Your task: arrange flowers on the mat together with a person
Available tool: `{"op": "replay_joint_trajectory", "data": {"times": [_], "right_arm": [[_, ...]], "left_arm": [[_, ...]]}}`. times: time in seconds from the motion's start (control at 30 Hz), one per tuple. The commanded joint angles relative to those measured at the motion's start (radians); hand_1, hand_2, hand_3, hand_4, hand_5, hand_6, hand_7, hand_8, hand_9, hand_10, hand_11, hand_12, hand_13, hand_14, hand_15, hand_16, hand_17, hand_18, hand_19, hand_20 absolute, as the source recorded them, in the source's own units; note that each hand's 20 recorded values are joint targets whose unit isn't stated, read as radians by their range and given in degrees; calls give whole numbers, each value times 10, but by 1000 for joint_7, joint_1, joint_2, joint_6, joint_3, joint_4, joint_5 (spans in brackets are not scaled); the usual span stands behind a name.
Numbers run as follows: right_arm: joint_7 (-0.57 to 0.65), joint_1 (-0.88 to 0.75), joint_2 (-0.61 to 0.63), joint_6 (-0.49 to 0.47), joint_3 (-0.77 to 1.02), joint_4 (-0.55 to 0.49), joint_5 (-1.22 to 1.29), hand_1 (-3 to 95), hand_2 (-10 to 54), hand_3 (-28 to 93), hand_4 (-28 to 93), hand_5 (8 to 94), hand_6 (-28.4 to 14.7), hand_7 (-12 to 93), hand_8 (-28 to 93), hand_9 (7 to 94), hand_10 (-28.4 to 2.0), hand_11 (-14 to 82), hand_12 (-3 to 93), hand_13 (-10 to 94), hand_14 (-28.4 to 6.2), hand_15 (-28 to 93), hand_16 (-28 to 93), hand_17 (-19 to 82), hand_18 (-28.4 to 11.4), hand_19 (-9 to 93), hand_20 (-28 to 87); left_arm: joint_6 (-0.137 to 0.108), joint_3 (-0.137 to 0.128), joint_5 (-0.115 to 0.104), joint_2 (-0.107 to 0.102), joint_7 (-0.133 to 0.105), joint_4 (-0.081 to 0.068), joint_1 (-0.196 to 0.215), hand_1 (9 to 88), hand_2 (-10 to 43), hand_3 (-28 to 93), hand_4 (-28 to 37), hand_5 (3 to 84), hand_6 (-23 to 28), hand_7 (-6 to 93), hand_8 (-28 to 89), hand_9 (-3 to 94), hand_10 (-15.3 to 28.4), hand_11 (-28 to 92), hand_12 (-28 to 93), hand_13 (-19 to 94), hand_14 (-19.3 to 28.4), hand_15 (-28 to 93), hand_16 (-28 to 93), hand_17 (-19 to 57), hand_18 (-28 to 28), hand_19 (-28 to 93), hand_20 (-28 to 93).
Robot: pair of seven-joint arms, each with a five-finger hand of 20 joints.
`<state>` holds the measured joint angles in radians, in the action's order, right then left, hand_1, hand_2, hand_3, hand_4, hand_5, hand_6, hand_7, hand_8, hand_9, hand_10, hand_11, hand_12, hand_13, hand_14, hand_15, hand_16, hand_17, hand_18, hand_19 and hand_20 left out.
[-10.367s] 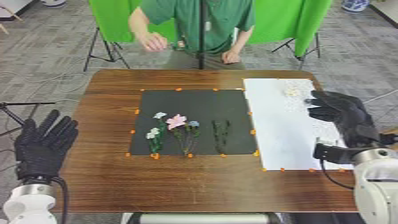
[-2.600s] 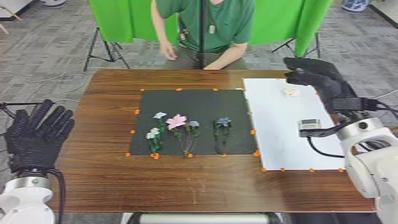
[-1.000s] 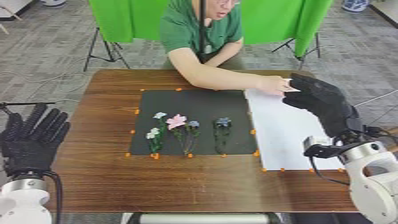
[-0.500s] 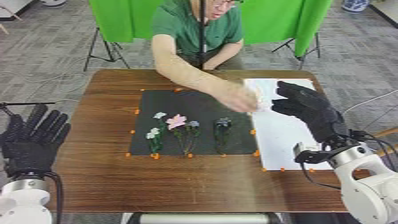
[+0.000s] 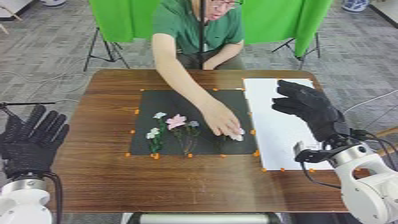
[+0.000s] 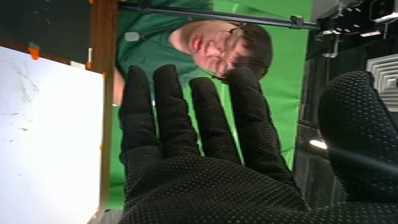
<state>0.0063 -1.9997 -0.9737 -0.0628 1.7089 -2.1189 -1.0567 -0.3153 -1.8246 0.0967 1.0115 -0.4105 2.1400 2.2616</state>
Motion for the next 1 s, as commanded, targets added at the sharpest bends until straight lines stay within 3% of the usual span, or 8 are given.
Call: {"op": "replay_joint_trajectory", "data": {"times": [0.03,0.1,0.17,0.6,0.73,1.0], "right_arm": [[-5,-4,0,14,3,-1,-4,193,102,725,-220,409,-22,117,-85,379,-131,38,160,333,-150,141,260,163,-172,315,182],[-6,-4,0,14,5,-2,-4,194,101,725,-220,412,-18,118,-85,383,-122,39,159,334,-150,141,259,163,-171,315,181],[-6,0,0,9,4,0,-6,194,101,725,-220,413,-15,120,-86,387,-115,39,158,335,-149,141,259,163,-171,314,181],[-13,-9,-1,16,11,-2,4,193,98,725,-220,411,-13,122,-89,384,-117,40,155,336,-148,138,258,164,-171,313,181],[-13,-8,-1,10,10,0,4,192,98,725,-221,411,-13,121,-88,383,-119,39,155,336,-148,138,259,164,-171,313,181],[-15,-12,-3,4,14,1,10,191,98,724,-220,411,-14,121,-88,382,-120,39,155,339,-148,140,259,164,-171,314,181]], "left_arm": [[34,-6,35,11,21,-6,25,262,108,699,-283,434,89,136,-97,390,171,242,118,275,160,346,-62,-51,135,290,112],[50,-12,57,13,36,-9,26,260,108,697,-283,428,88,134,-97,383,172,238,117,270,160,342,-63,-52,134,289,111],[53,-12,47,14,30,-7,27,259,108,695,-283,423,87,132,-97,379,171,234,117,267,161,339,-62,-53,135,285,110],[57,-14,43,14,27,-7,27,255,106,692,-283,418,85,124,-93,376,170,228,121,262,161,328,-54,-54,135,278,111],[58,-12,41,6,23,-6,27,254,106,693,-283,419,85,125,-92,376,170,227,122,263,161,328,-53,-53,135,278,112],[69,-13,52,7,35,-8,26,255,106,691,-283,417,85,124,-93,376,170,227,122,262,161,326,-52,-53,135,277,113]]}}
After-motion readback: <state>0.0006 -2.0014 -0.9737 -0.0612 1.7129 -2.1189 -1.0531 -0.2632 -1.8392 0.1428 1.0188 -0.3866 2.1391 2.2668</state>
